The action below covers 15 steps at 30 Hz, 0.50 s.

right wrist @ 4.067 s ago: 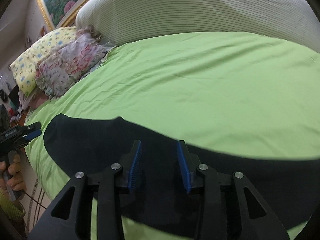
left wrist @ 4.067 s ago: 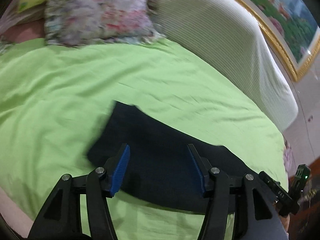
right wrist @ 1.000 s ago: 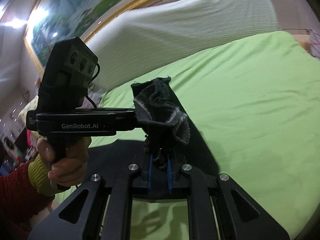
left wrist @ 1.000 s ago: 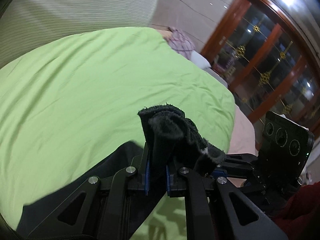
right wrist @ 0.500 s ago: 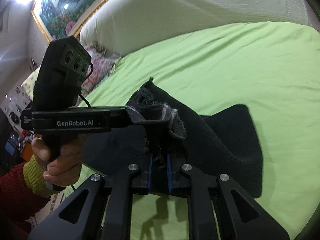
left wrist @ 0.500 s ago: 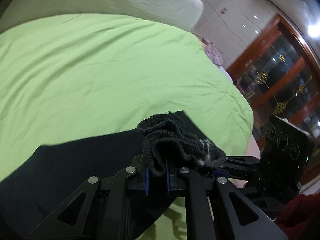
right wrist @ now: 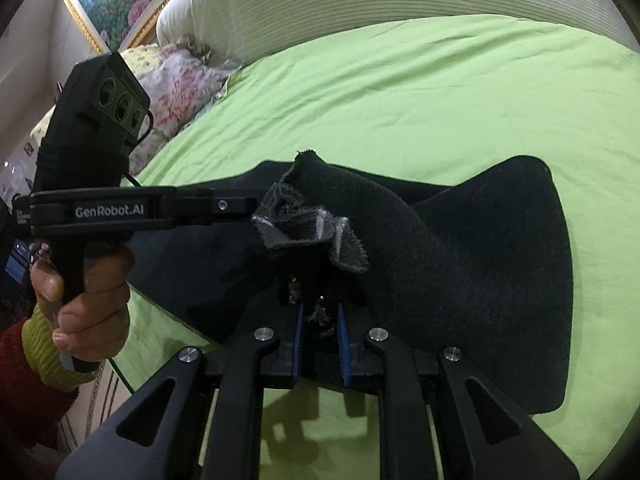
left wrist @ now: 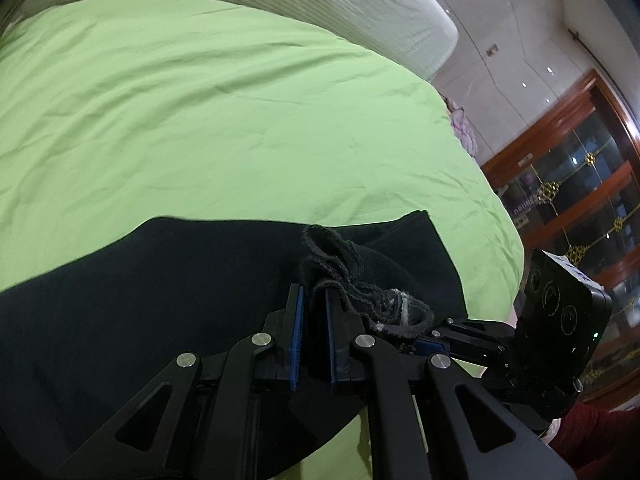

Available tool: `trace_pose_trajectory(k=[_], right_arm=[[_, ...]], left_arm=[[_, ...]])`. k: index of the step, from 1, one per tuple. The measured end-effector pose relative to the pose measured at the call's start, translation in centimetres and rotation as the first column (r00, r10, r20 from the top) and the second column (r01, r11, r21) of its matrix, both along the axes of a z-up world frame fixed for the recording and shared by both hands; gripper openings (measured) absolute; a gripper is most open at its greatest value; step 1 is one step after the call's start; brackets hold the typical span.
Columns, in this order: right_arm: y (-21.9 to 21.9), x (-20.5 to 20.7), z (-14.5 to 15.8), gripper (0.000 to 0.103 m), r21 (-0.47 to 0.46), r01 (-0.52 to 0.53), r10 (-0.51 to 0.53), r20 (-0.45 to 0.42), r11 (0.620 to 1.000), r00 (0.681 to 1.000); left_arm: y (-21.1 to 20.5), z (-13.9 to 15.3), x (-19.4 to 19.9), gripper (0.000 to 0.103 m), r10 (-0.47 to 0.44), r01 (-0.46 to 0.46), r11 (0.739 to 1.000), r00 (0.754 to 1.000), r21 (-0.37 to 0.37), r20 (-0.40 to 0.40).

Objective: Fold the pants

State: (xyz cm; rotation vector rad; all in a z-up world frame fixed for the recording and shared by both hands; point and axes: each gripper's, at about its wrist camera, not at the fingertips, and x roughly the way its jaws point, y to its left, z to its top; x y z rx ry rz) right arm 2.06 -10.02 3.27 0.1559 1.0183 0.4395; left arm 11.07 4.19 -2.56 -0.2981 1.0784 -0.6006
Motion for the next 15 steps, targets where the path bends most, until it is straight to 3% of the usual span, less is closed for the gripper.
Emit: trace_pose_trajectory(k=[6,15], right_arm=[[1.0,-0.8,-0.6,0.042,0.005,-0.049,0.049,-0.015,0.999,0.999],[2.8,-1.0,-0.3,0.046,-0.002,-0.107,0.107,-0.007,0.994,0.994]], left_arm=[[2.0,-0.3,-1.1,0.015,0.102,-0.101,0.994,0.995,0.031,-0.005],[7.0,-0.1,-4.6,0.037,0.303,-0.304,0.953,0.952,0.002,-0.029]])
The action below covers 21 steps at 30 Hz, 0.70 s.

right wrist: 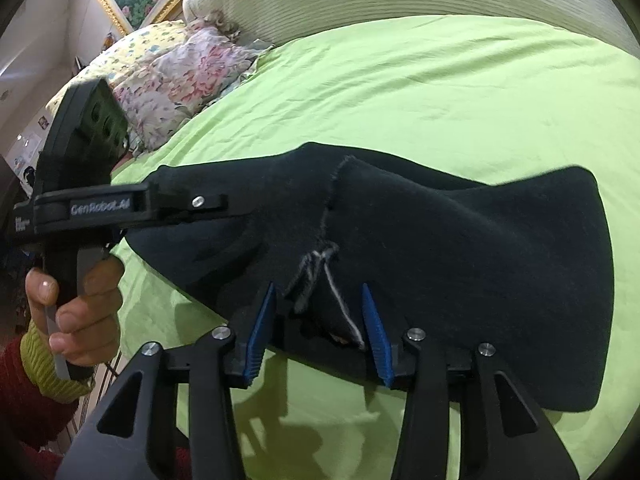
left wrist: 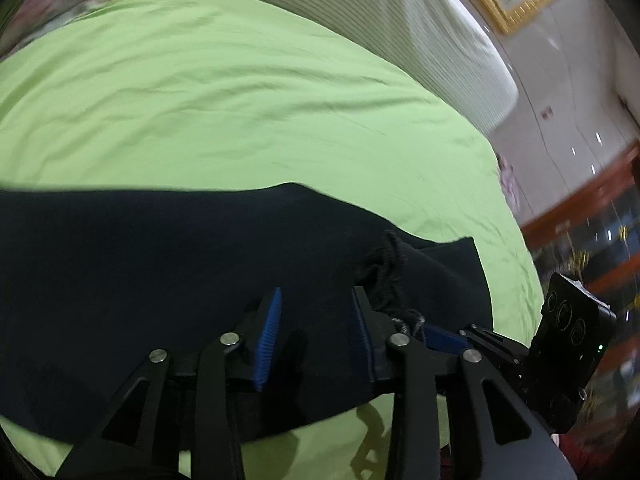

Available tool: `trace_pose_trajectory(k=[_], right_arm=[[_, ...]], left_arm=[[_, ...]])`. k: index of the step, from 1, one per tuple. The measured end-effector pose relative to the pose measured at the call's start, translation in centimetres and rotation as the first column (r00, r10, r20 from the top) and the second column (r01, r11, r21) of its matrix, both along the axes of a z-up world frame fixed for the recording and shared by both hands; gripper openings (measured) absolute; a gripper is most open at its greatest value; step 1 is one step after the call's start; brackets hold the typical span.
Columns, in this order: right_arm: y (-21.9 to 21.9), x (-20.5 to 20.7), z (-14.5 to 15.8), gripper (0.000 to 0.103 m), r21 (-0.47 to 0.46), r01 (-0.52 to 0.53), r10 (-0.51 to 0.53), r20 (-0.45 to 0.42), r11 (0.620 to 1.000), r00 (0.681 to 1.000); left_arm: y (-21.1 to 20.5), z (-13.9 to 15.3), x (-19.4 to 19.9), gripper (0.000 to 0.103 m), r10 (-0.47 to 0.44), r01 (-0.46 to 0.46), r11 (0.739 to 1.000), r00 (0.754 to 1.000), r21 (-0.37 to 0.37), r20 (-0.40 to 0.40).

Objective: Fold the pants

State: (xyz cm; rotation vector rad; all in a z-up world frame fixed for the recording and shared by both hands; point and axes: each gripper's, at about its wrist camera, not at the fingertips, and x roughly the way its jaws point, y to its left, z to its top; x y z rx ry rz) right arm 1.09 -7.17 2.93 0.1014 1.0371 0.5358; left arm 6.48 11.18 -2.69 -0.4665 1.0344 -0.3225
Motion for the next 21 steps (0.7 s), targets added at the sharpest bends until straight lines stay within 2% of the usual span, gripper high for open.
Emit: trace_pose_trajectory(k=[4,8,11,21], right_arm=[[0.9,0.1,0.3,0.046,-0.007,-0.026,0.026,0.008,1.0,1.0],[2.6,0.8,0.5,0.046,-0.02,-0.066,0.066,0.02,0.998,0.998],[4.1,1.3,0.6,0.047,-0.024,-0.111,0.112,0.023,0.993,0.993],[8.6,2.3,0.4,0.054,-0.07,-0.253,0.256,0.022,0.965,0.967]], left_arm=[[2.3,-0.4,-2.4,0.041,0.122,-0.122,0.992,0.992,0.021,-0.011],[4.1,0.0,-4.7,0.044,0.205,-0.205,0.978,0.979,0.038,-0.007],[5.8,0.6,-6.7,0.049,0.276,-0.276,0.961,0.961,0.028,0.002],[10.5,1.4,-12.3,0.049,0.449,-0.45,0.893,0.893,0.027,0.017]])
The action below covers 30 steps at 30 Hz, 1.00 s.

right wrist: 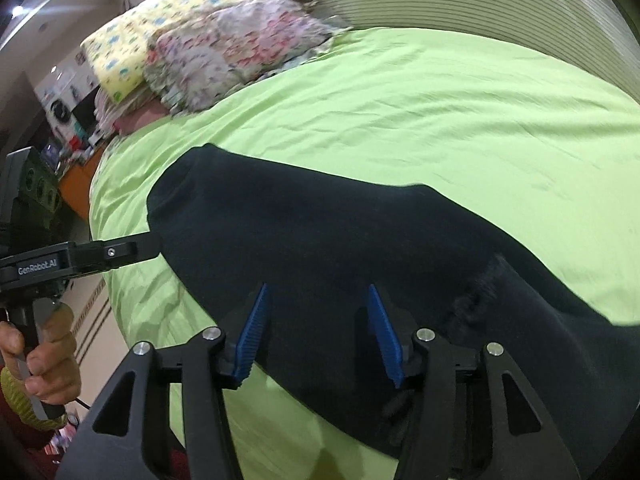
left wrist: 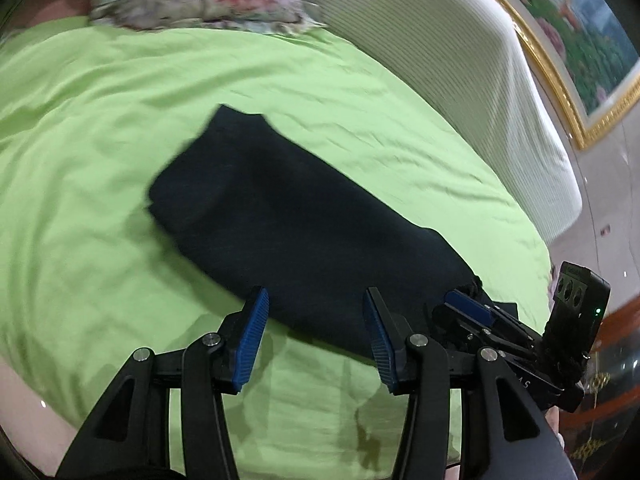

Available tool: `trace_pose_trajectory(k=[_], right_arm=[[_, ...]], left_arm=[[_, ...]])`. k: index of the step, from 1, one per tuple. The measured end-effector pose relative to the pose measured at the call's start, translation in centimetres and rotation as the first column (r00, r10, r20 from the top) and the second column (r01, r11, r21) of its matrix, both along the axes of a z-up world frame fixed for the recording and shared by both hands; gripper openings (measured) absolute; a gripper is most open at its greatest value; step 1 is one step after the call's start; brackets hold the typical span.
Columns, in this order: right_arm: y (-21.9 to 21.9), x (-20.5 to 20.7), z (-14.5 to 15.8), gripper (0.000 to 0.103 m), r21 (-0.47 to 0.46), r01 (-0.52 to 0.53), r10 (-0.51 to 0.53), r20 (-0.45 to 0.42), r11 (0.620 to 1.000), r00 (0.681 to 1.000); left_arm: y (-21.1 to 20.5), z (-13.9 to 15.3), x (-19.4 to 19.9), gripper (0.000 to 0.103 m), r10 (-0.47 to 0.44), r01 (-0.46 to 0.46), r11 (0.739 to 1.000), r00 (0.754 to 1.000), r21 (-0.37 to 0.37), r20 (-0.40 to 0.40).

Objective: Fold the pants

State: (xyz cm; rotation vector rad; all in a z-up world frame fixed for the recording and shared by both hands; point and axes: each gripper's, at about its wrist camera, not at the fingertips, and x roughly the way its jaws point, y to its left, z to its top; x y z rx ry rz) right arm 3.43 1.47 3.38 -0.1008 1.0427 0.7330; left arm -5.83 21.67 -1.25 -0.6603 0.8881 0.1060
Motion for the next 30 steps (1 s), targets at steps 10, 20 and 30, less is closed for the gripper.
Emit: trace_pose_trajectory(k=[10,20,30], right_arm=[[3.1,1.0,0.9,0.056,-0.015,-0.09,0.09,0.026,0.996,0.996],[6.5,2.5,1.2,0.061,-0.006,-0.176,0.176,0.027,0.984,0.984],[11.2,6.0,1.0,0.062,-0.029,-0.272,0.273,0.005,0.962,0.962]], left_arm=[[2.9,-1.4,-2.1,0.051,0.091,-0.092,0.995,0.995,-0.044,-0.04],[5.1,-2.0,-2.2,0.056,0.155,-0.159,0.984,0.987,-0.085,-0.052],[6.3,-3.5,-0.4,0.058,0.177,-0.186,0.974,0.981,-0.132,-0.081]])
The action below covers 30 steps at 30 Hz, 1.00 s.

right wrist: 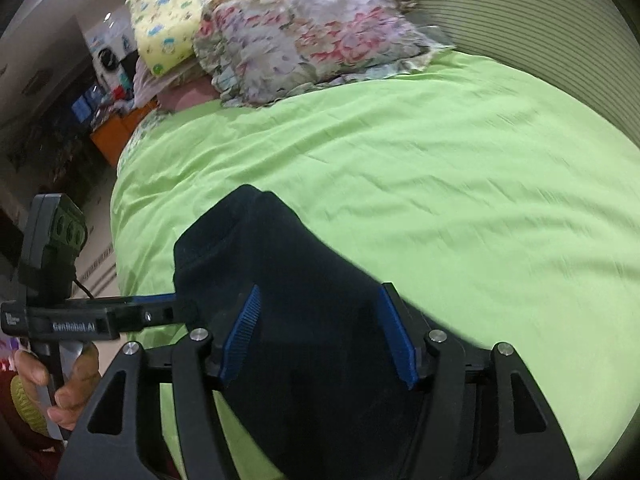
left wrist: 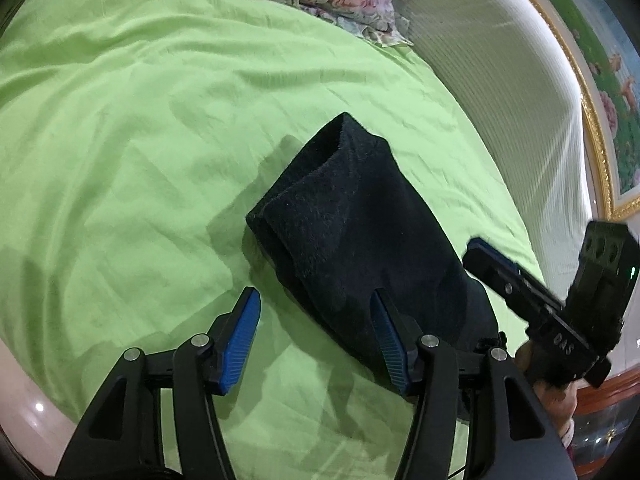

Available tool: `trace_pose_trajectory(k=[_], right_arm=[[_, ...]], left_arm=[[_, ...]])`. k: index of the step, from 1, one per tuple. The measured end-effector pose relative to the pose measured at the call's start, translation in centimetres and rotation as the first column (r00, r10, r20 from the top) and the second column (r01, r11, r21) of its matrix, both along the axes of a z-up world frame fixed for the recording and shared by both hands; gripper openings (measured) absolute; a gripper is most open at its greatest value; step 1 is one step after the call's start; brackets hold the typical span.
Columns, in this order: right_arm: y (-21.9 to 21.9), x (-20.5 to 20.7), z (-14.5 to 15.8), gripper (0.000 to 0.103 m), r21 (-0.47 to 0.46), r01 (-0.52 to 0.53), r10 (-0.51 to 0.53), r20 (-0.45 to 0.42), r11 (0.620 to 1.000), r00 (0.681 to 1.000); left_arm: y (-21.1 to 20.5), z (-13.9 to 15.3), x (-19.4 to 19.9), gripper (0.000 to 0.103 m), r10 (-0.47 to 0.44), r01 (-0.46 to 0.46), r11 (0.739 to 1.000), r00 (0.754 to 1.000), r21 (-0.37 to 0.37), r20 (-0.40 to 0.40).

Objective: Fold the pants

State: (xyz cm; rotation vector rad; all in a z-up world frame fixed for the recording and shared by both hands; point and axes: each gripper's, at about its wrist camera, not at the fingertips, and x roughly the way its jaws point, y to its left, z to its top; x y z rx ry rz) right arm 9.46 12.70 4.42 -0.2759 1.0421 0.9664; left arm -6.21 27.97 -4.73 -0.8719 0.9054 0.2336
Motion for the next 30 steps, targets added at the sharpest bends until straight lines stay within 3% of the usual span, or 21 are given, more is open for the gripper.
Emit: trace_pose_trajectory(k=[7,11,16,17,18,20,21,26,30], right_arm=[[4.1,2.6,-1.6,0.062,-0.022,-0.131,0.128,-0.092,0.991,0.987],[6.5,4.2,-2.8,0.062,-0.02,-0.215,0.207,-0.2,0.976,0.958],[9.0,4.9,-4.2,0.061,-0.074,-0.279,0.254,-0.239,0.958,0.937],[9.5,4.7,-4.6,0.057,-0.082,-0.299,0.27,-0.255,0.951,0.928],[9.7,4.4,-4.7,0.042,-0.076,-0.317,0.288,-0.261,0.945,0.921],[9.8,4.0,-4.6,0.034,-0.081,-0.327,0.3,-0.24,0.942,0.923],[9.6,3.9,-4.4,0.027,-0.079,-0.324,0.299,-0.229,0.943,0.926],[7.2,4.2,-2.5,0.02,-0.003,-0.279,0.272,-0.207,0.96,0.94],[5.1,4.2,0.0,0.02,0.041,-0.255,0.258,-0.17,0.966,0.951]], left_arm=[[0.6,-1.0,0.8,0.058,0.015,-0.015,1.0,1.0,-0.028,0.002],[0.8,-1.2,1.1,0.058,0.022,-0.022,0.999,1.0,-0.029,0.016],[0.9,-1.5,1.8,0.055,0.028,-0.027,0.999,0.999,-0.031,0.027],[0.9,-1.6,2.0,0.054,0.029,-0.028,0.999,0.999,-0.025,0.028],[0.8,-1.6,2.0,0.053,0.028,-0.028,0.999,0.999,-0.02,0.028],[0.8,-1.6,2.4,0.038,0.022,-0.022,1.0,1.0,0.0,0.021],[0.8,-1.6,2.6,0.035,0.017,-0.017,1.0,1.0,0.004,0.017],[0.5,-0.4,3.2,0.021,-0.003,0.003,1.0,0.999,0.015,0.049],[-0.9,2.0,3.4,0.019,-0.041,0.037,0.998,0.995,0.048,0.091]])
